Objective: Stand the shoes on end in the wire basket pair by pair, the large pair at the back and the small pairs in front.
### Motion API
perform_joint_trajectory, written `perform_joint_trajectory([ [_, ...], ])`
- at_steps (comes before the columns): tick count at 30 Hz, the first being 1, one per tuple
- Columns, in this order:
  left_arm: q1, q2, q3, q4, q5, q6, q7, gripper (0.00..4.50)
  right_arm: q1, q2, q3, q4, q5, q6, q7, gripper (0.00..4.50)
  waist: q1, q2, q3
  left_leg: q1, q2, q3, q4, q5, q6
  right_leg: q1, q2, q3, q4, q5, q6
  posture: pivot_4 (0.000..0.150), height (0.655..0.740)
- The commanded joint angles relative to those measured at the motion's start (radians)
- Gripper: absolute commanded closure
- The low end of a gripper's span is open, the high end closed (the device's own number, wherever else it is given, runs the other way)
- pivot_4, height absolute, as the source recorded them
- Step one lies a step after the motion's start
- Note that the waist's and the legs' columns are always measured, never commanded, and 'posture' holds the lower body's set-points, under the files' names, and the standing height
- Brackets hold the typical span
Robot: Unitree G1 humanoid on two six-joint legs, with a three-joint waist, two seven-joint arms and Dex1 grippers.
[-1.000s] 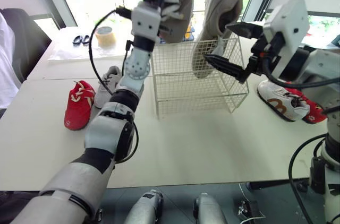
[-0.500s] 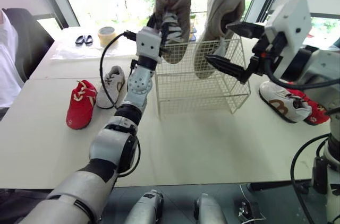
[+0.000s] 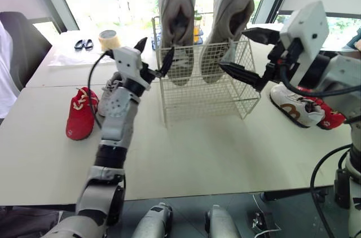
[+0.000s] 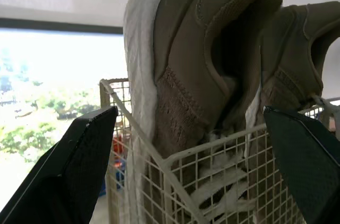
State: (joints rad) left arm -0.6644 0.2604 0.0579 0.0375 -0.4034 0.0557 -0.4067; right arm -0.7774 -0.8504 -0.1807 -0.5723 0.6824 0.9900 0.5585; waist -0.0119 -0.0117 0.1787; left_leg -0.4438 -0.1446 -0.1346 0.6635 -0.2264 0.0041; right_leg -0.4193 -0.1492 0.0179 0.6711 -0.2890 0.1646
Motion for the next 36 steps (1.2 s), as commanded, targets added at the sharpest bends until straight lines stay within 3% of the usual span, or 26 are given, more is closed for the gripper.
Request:
perform_joint_trajectory([
  [1, -0.002, 0.123, 0.070, -0.180, -0.199, 0.266, -0.082, 0.02, 0.006, -0.049, -0.088, 0.023, -0.001, -0.011, 0.006, 0.00, 0.002, 0.000, 0.000, 0.000, 0.000, 0.000, 0.000, 0.000, 0.000, 0.000, 0.000, 0.000, 0.000, 0.000, 0.000, 0.150, 0.7400],
  [6, -0.015, 0.386, 0.149, -0.241, -0.531, 0.683, -0.282, 0.02, 0.082, -0.148, -0.193, 0.098, -0.038, 0.010, 0.004, 0.00, 0.000, 0.001, 0.000, 0.000, 0.000, 0.000, -0.001, 0.000, 0.000, 0.000, 0.000, 0.000, -0.001, 0.000, 0.000, 0.150, 0.7400],
  [10, -0.024, 0.486, 0.149, -0.247, -0.637, 0.822, -0.392, 0.02, 0.195, -0.199, -0.242, 0.151, -0.071, -0.007, 0.026, 0.00, 0.001, 0.001, 0.000, 0.001, 0.000, 0.000, -0.001, 0.000, 0.000, 0.001, 0.000, 0.000, -0.001, 0.000, 0.000, 0.150, 0.7400],
  [14, -0.046, 0.508, 0.132, -0.254, -0.718, 0.920, -0.468, 0.02, 0.352, -0.193, -0.287, 0.255, -0.130, -0.052, 0.044, 0.00, 0.001, 0.001, 0.000, 0.001, 0.000, 0.000, -0.001, 0.000, 0.000, 0.002, 0.000, 0.000, -0.002, 0.000, 0.000, 0.150, 0.7400],
  [20, -0.029, 0.468, 0.104, -0.308, -0.717, 0.938, -0.473, 0.02, 0.571, -0.148, -0.314, 0.531, -0.221, -0.243, 0.112, 0.00, 0.000, 0.002, 0.000, 0.003, 0.000, 0.000, -0.001, -0.001, 0.001, 0.006, 0.000, 0.000, -0.004, 0.000, 0.000, 0.150, 0.7400],
  [23, -0.021, 0.454, 0.108, -0.324, -0.715, 0.944, -0.458, 0.02, 0.571, -0.148, -0.313, 0.607, -0.226, -0.291, 0.142, 0.00, -0.008, 0.008, -0.001, 0.005, 0.000, 0.001, -0.001, -0.001, 0.001, 0.006, 0.000, 0.001, -0.004, 0.000, 0.000, 0.150, 0.7400],
  [36, 0.024, 0.437, 0.107, -0.381, -0.711, 0.940, -0.402, 0.02, 0.461, -0.164, -0.201, 0.979, -0.322, -0.447, 0.263, 0.00, -0.001, 0.008, -0.001, 0.008, 0.001, 0.002, -0.003, -0.001, 0.002, 0.010, 0.000, 0.002, -0.006, 0.000, 0.000, 0.150, 0.7400],
])
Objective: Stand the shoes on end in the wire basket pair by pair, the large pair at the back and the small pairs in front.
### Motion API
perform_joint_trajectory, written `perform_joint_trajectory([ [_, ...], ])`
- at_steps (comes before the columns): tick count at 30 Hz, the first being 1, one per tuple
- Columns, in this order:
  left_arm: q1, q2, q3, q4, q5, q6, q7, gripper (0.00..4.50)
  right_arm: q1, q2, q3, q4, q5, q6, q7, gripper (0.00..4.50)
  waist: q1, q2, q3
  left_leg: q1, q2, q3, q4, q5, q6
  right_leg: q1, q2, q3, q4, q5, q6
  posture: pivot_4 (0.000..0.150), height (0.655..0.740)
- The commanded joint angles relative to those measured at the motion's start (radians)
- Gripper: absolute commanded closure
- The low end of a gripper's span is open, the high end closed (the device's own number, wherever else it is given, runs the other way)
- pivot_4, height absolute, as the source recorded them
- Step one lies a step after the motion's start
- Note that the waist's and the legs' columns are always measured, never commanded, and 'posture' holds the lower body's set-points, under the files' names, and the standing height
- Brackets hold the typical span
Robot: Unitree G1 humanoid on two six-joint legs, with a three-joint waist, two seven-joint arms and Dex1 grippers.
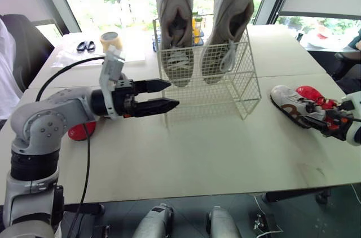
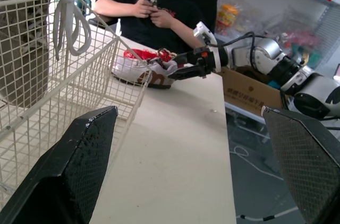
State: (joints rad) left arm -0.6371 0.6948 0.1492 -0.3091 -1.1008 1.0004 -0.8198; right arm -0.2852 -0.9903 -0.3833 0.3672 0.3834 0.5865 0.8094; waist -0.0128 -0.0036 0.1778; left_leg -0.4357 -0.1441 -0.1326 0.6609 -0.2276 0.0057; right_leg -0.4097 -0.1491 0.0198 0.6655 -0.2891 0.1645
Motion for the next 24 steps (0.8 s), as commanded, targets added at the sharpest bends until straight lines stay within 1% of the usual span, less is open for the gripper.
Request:
perform_joint_trajectory([
  [1, -0.003, 0.002, 0.016, -0.038, -0.014, -0.005, 0.014, 0.02, -0.040, -0.022, 0.007, 0.056, -0.027, -0.052, 0.018, 0.00, 0.000, 0.000, 0.000, 0.000, 0.000, 0.000, 0.000, 0.000, 0.000, 0.000, 0.000, 0.000, 0.000, 0.000, 0.000, 0.150, 0.7400],
  [8, -0.004, 0.000, 0.016, -0.042, -0.004, -0.014, 0.035, 0.02, -0.079, -0.012, 0.029, 0.131, -0.047, -0.099, 0.045, 0.00, 0.001, 0.000, 0.000, 0.000, 0.000, 0.000, 0.000, 0.000, 0.000, 0.000, 0.000, 0.000, 0.000, 0.000, 0.000, 0.150, 0.7400],
  [11, -0.003, 0.004, 0.013, -0.038, 0.004, -0.018, 0.034, 0.00, -0.091, 0.003, 0.036, 0.122, -0.043, -0.091, 0.046, 0.87, 0.001, 0.000, 0.000, 0.000, 0.000, 0.000, 0.000, 0.000, 0.000, 0.000, 0.000, 0.000, 0.000, 0.000, 0.000, 0.150, 0.7400],
  [15, -0.029, 0.003, 0.009, -0.010, 0.012, -0.016, 0.028, 0.00, -0.070, 0.007, 0.030, 0.037, -0.024, -0.049, 0.052, 2.80, 0.000, 0.000, 0.000, 0.000, 0.000, 0.000, 0.000, 0.000, 0.000, 0.000, 0.000, 0.000, 0.000, 0.000, 0.000, 0.150, 0.7400],
  [16, -0.036, 0.003, 0.008, -0.001, 0.016, -0.017, 0.024, 0.00, -0.065, 0.006, 0.020, 0.005, -0.013, -0.032, 0.051, 3.18, 0.000, 0.000, 0.000, 0.000, 0.000, 0.000, 0.000, 0.000, 0.000, 0.000, 0.000, 0.000, 0.000, 0.000, 0.000, 0.150, 0.7400],
  [21, -0.068, 0.000, -0.003, 0.039, 0.037, -0.025, 0.003, 0.00, -0.024, -0.014, -0.022, -0.163, 0.000, 0.010, 0.022, 3.18, 0.001, 0.000, 0.000, 0.000, 0.000, 0.000, 0.000, 0.000, 0.000, 0.000, 0.000, 0.000, 0.000, 0.000, 0.000, 0.150, 0.7400],
  [24, -0.090, -0.006, -0.003, 0.074, 0.044, -0.026, -0.007, 0.00, -0.031, -0.042, -0.080, -0.304, 0.019, 0.050, -0.011, 3.18, 0.002, 0.000, 0.000, 0.000, 0.000, 0.000, 0.000, 0.000, 0.000, 0.000, 0.000, 0.000, 0.000, 0.000, 0.000, 0.150, 0.7400],
])
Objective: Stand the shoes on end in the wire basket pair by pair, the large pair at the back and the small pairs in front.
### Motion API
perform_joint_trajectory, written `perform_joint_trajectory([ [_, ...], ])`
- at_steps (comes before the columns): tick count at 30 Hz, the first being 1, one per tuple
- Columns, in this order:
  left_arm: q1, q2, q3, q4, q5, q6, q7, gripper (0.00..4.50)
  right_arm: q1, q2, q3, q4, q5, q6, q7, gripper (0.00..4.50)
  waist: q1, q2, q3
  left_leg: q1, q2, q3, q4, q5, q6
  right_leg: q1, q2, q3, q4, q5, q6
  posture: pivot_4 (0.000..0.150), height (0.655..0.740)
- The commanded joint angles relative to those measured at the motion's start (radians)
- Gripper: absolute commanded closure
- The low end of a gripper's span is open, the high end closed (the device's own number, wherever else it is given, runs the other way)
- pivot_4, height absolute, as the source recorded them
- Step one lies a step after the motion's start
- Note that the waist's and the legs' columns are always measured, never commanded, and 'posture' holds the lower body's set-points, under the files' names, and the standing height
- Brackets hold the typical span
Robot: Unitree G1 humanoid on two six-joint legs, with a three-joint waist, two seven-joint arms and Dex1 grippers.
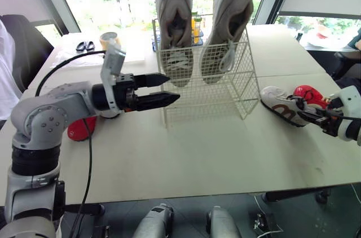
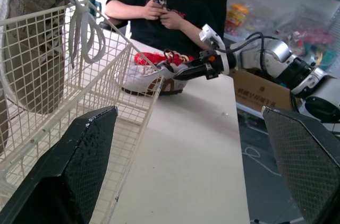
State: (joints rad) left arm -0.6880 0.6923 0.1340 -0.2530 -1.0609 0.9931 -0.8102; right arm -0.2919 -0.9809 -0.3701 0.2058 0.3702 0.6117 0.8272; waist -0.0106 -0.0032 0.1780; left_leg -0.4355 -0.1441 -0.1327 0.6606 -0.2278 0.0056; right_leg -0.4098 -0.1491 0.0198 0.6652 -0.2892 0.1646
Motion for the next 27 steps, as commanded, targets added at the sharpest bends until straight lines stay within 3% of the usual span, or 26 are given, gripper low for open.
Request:
perform_joint_trajectory([
  [1, -0.054, -0.009, 0.021, 0.037, -0.010, -0.006, -0.015, 0.00, -0.045, -0.070, -0.120, -0.194, 0.039, 0.040, -0.044, 3.18, 0.001, 0.000, 0.000, 0.000, 0.000, 0.000, 0.000, 0.000, 0.000, 0.000, 0.000, 0.000, 0.000, 0.000, 0.000, 0.150, 0.7400],
  [9, -0.207, -0.017, 0.052, 0.234, -0.070, 0.085, -0.050, 0.00, -0.306, -0.172, -0.147, -0.331, 0.038, 0.031, -0.156, 3.18, -0.001, 0.002, 0.001, 0.000, 0.000, -0.001, -0.001, 0.000, 0.000, 0.000, 0.000, -0.001, -0.001, 0.000, 0.000, 0.150, 0.7400],
  [18, -0.336, -0.008, -0.015, 0.383, 0.024, 0.092, -0.195, 0.00, -0.533, -0.155, -0.024, -0.436, 0.129, 0.010, -0.120, 3.18, -0.004, 0.002, 0.001, 0.000, 0.000, 0.000, -0.003, 0.000, 0.000, -0.001, 0.000, 0.000, -0.001, 0.000, 0.000, 0.150, 0.7400],
  [21, -0.334, -0.018, -0.024, 0.369, 0.053, 0.077, -0.216, 0.00, -0.522, -0.183, -0.014, -0.406, 0.121, 0.042, -0.101, 3.18, -0.001, 0.001, 0.001, 0.000, 0.000, 0.000, -0.003, 0.000, 0.000, -0.001, 0.000, 0.000, -0.001, 0.000, 0.000, 0.150, 0.7400],
  [27, -0.297, -0.026, -0.006, 0.328, 0.057, 0.080, -0.212, 0.00, -0.323, -0.199, -0.090, -0.394, 0.094, 0.064, -0.068, 3.18, -0.002, 0.001, 0.002, 0.000, 0.000, 0.000, -0.003, 0.000, 0.000, -0.001, 0.000, 0.000, -0.001, 0.000, 0.000, 0.150, 0.7400],
])
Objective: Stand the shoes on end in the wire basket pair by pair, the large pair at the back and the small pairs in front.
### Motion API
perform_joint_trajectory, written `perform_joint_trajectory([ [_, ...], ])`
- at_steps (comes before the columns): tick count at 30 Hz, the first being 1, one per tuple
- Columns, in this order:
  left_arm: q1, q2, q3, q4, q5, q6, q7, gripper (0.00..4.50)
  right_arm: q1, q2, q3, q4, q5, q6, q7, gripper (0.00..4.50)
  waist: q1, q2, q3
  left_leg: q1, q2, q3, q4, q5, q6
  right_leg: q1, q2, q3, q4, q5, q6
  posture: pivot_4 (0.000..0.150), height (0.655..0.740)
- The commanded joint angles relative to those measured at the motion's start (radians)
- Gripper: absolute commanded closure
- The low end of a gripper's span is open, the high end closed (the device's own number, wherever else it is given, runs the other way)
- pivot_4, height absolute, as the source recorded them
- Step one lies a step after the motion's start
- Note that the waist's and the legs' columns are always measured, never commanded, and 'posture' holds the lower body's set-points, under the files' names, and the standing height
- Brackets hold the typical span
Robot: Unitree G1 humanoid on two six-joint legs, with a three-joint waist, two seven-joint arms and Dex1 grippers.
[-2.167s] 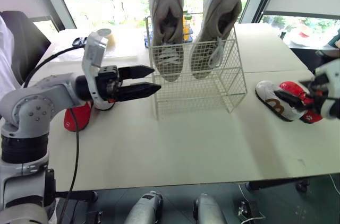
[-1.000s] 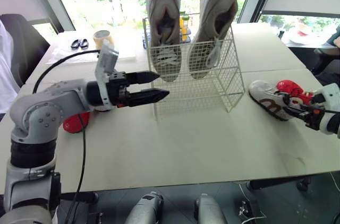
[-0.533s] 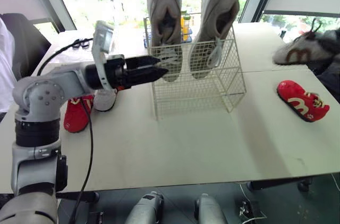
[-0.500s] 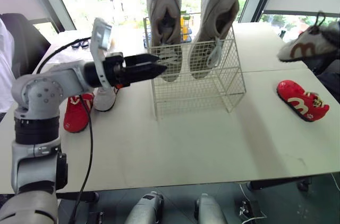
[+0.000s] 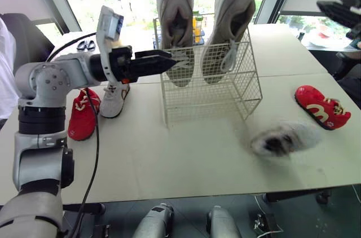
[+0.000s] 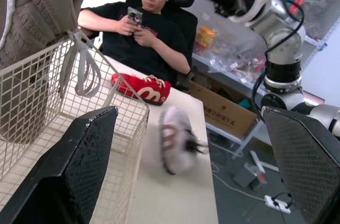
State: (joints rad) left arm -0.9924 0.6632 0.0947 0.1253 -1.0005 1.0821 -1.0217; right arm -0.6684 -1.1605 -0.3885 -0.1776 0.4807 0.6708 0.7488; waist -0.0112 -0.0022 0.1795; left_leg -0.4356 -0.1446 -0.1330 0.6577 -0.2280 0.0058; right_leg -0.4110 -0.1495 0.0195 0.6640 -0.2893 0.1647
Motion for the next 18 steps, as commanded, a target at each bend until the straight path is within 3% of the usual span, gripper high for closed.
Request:
perform_joint_trajectory([
  [1, 0.017, 0.001, 0.042, -0.061, -0.011, -0.003, 0.009, 0.00, 0.099, -0.019, -0.089, -0.018, -0.019, 0.020, 0.015, 3.18, -0.002, 0.000, 0.000, 0.000, 0.000, 0.000, 0.000, 0.000, 0.000, 0.000, 0.000, 0.000, 0.000, 0.000, 0.000, 0.150, 0.7400],
  [11, 0.125, -0.029, 0.117, -0.182, -0.086, 0.056, 0.122, 0.00, 0.727, 0.050, -0.326, -0.199, -0.054, 0.124, 0.182, 3.18, 0.002, 0.000, 0.000, 0.000, 0.000, 0.000, -0.003, 0.001, 0.000, -0.001, 0.000, 0.001, 0.001, 0.000, 0.000, 0.150, 0.7400],
  [18, 0.176, -0.029, 0.089, -0.235, -0.095, 0.070, 0.121, 0.00, 0.837, 0.070, -0.385, -0.242, -0.053, 0.161, 0.196, 3.18, 0.000, 0.000, 0.000, 0.003, 0.000, 0.000, -0.004, 0.000, 0.000, 0.002, 0.000, 0.001, 0.000, 0.000, 0.000, 0.150, 0.7400],
])
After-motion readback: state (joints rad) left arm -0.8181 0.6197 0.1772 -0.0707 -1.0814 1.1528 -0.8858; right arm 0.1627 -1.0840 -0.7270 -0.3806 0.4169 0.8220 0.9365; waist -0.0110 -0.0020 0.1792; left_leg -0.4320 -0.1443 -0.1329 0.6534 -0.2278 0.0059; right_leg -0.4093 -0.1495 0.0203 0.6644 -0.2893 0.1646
